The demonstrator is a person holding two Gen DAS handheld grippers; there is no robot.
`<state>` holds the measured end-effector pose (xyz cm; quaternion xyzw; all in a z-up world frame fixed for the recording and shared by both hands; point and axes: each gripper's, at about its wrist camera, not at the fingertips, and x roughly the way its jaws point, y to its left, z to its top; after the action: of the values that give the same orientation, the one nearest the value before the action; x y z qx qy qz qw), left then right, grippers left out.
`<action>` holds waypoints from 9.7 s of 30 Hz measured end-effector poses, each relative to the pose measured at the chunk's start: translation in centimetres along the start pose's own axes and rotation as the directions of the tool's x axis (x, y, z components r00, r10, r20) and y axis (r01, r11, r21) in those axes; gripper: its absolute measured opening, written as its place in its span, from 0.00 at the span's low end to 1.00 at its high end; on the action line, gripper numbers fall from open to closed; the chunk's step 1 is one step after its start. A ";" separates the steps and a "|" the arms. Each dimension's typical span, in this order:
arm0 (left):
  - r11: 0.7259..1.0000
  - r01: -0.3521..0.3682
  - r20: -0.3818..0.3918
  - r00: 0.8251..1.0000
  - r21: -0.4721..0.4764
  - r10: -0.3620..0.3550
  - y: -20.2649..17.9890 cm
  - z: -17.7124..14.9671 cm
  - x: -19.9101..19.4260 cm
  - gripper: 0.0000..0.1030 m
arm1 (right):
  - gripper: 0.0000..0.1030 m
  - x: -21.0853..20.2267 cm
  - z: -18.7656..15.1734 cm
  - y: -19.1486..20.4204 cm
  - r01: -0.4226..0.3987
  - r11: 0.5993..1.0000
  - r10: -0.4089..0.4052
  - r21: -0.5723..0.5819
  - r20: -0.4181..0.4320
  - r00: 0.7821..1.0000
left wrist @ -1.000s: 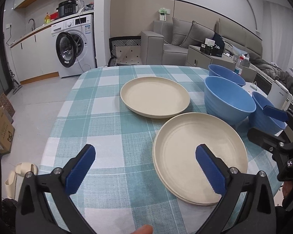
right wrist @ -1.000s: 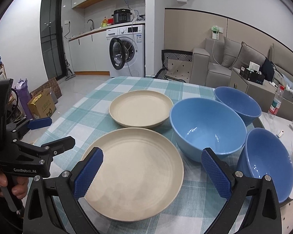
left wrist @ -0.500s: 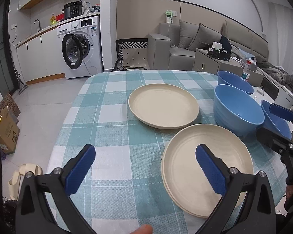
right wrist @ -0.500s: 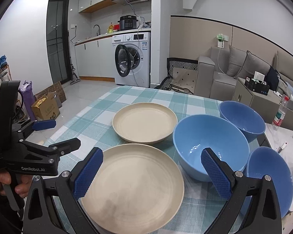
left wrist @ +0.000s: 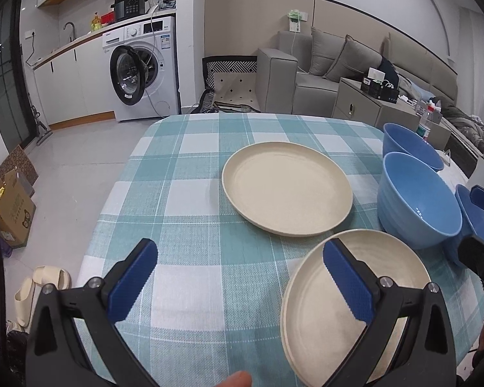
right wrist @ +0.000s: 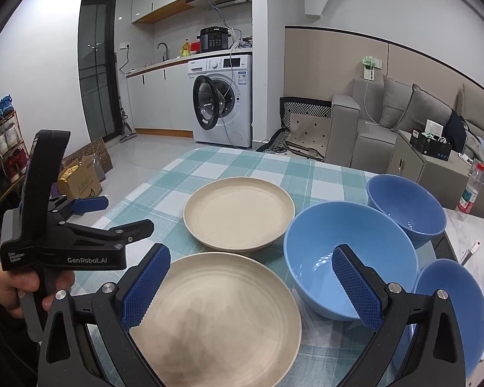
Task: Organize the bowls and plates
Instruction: 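Move left gripper to a cream plate rim while right gripper approaches the same plate, then close both grippers on opposite sides of the cream plate rim, then lift the cream plate with both grippers and carry it over the plate stack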
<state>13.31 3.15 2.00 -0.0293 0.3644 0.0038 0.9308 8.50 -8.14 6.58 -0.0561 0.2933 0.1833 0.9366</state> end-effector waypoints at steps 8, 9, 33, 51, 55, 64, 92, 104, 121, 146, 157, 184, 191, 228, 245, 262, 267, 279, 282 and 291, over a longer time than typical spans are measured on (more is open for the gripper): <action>0.999 -0.031 -0.033 0.999 -0.013 0.030 0.0 1.0 2.6 1.00 | 0.99 0.8 -0.1 -1.4 0.005 1.000 -0.005 0.027 -0.017 1.000; 0.999 -0.033 -0.040 0.999 -0.015 0.032 0.0 1.1 3.0 1.00 | 0.99 0.9 -0.1 -1.6 0.006 0.999 -0.006 0.031 -0.020 1.000; 0.991 -0.131 -0.163 0.978 0.003 0.130 -0.3 2.6 10.0 1.00 | 0.99 4.1 0.5 -5.1 0.018 0.995 -0.011 0.095 -0.071 0.997; 0.983 -0.177 -0.207 0.965 -0.056 0.162 2.5 1.6 11.0 1.00 | 0.99 4.7 0.4 -5.0 0.023 0.996 -0.016 0.084 -0.081 0.997; 0.980 -0.186 -0.204 0.964 -0.067 0.169 3.4 1.1 10.5 1.00 | 0.99 5.1 0.7 -4.3 0.013 0.997 -0.007 0.070 -0.086 0.996; 0.972 -0.203 -0.213 0.961 -0.115 0.176 6.5 -0.7 8.9 1.00 | 0.99 6.6 2.2 -1.3 -0.028 0.999 0.030 0.021 -0.084 0.996; 0.962 -0.188 -0.239 0.961 -0.197 0.139 10.3 -2.8 8.4 1.00 | 0.97 17.0 5.8 4.6 -0.069 0.998 0.065 -0.007 -0.233 0.970; 0.970 -0.167 -0.224 0.967 -0.176 0.126 10.1 -3.0 8.6 0.90 | 0.74 21.3 4.2 4.2 -0.049 0.999 0.048 0.004 -0.315 0.948; 0.992 -0.065 -0.179 0.983 -0.110 0.045 8.5 -2.8 7.8 0.37 | 0.40 22.4 3.1 4.6 -0.071 0.996 0.048 -0.050 -0.359 0.932; 0.991 -0.046 -0.149 0.988 -0.124 0.027 8.0 -2.4 6.6 0.23 | 0.29 20.7 3.3 5.4 -0.041 0.995 0.011 -0.088 -0.319 0.948; 0.990 -0.061 -0.181 0.983 -0.127 0.038 8.4 -2.8 7.6 0.25 | 0.29 22.8 2.2 5.1 -0.067 0.996 0.041 -0.056 -0.381 0.924; 0.993 -0.038 -0.068 0.997 -0.108 0.031 6.8 -1.4 3.4 0.24 | 0.29 16.0 3.6 5.1 -0.020 0.996 -0.001 -0.087 -0.236 0.972; 0.996 -0.024 -0.023 0.999 -0.080 0.023 5.3 -0.7 1.4 0.24 | 0.29 12.3 3.7 4.2 0.003 0.998 -0.015 -0.063 -0.193 0.981; 0.992 0.066 0.020 0.997 0.105 -0.068 -3.2 -2.8 -4.3 0.25 | 0.30 0.2 -2.5 -0.9 0.072 0.994 -0.059 0.083 -0.149 0.987; 0.990 0.073 -0.035 0.997 0.117 -0.070 -4.2 -5.9 -4.1 0.25 | 0.30 -0.7 -6.1 -0.8 0.060 0.992 -0.039 0.111 -0.179 0.983; 0.990 0.063 -0.052 0.997 0.126 -0.057 -4.4 -7.0 -3.8 0.25 | 0.31 -1.0 -8.1 0.1 0.063 0.994 -0.045 0.088 -0.194 0.980; 0.991 0.057 -0.060 0.997 0.124 -0.049 -4.2 -7.6 -3.5 0.25 | 0.31 -0.5 -8.5 0.1 0.062 0.994 -0.043 0.088 -0.205 0.978; 0.988 0.054 -0.088 0.995 0.148 -0.042 -5.0 -8.4 -2.4 0.25 | 0.31 0.5 -9.3 -0.4 0.104 0.993 -0.088 0.061 -0.228 0.970; 0.987 0.055 -0.095 0.995 0.152 -0.041 -5.2 -8.5 -2.1 0.26 | 0.31 0.8 -9.6 -0.4 0.115 0.992 -0.101 0.048 -0.233 0.967; 0.984 0.038 -0.106 0.994 0.175 -0.020 -5.7 -9.0 -1.5 0.26 | 0.37 1.2 -10.0 0.1 0.140 0.990 -0.137 -0.004 -0.232 0.963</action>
<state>6.22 -2.98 -3.26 0.0480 0.4105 -0.0438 0.9096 4.12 -9.78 -2.36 -0.0916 0.3971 0.1076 0.9068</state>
